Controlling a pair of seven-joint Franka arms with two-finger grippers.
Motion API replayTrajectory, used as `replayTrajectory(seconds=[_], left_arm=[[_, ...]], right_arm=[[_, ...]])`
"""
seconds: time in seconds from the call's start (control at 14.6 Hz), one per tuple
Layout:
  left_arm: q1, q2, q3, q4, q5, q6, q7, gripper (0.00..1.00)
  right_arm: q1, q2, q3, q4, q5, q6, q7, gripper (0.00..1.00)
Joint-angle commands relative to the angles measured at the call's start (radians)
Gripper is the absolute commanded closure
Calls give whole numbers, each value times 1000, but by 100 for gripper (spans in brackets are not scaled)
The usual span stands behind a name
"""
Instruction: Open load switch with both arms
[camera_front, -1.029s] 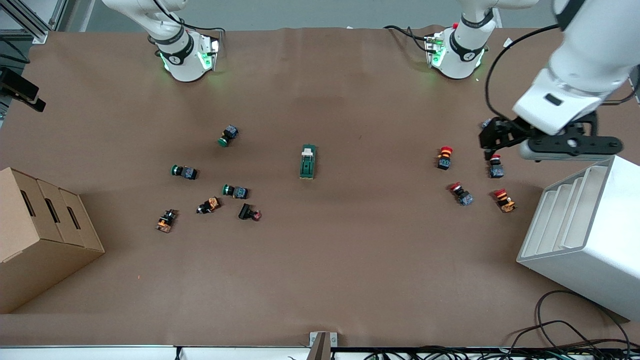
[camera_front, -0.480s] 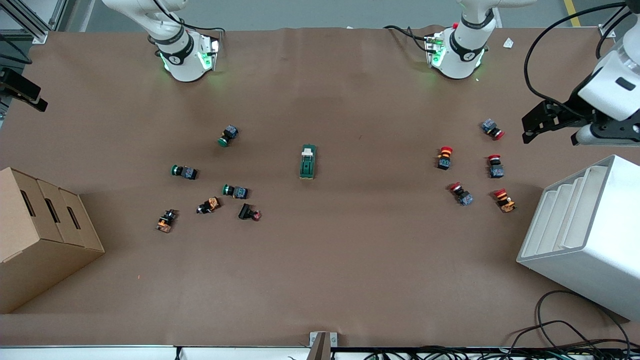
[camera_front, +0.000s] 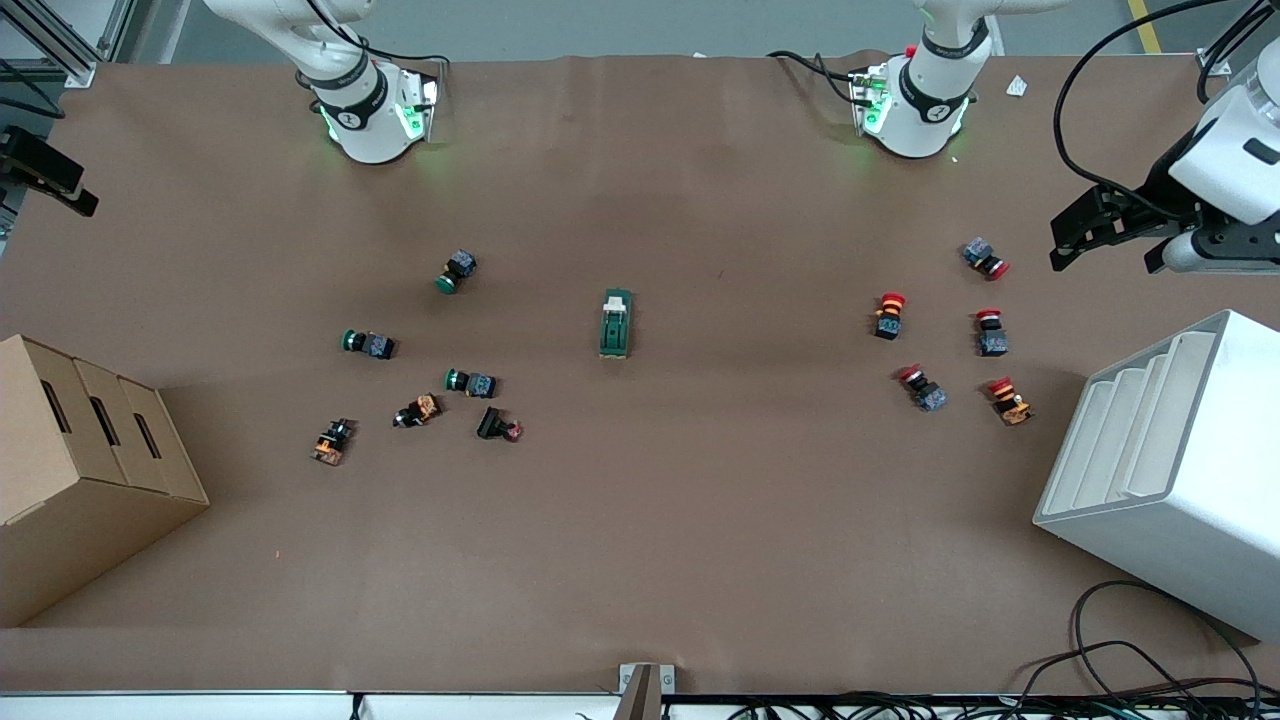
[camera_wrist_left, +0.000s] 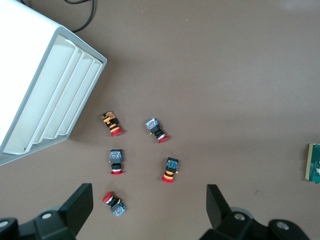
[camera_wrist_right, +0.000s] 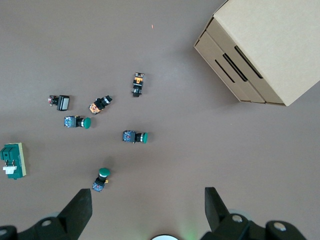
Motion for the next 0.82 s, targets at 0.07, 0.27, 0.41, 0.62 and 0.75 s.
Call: replayTrajectory(seconds=[0.07, 0.27, 0.41, 0.62, 0.75], left_arm=[[39, -49, -39, -58, -17, 11, 7, 0], [48, -77, -61, -84, -17, 16, 4, 0], [54, -92, -62, -93, -17, 7, 8, 0], [86, -97, -62, -85, -14, 3, 14, 0], [88, -97, -62, -82, -14, 2, 11, 0]], right_arm=[[-6, -37, 4, -49, 18, 25, 10, 0], [-6, -37, 4, -49, 18, 22, 7, 0], [-4, -35, 4, -51, 18, 19, 5, 0], [-3, -35, 4, -51, 18, 17, 3, 0], [-1, -35, 7, -51, 18, 13, 3, 0]])
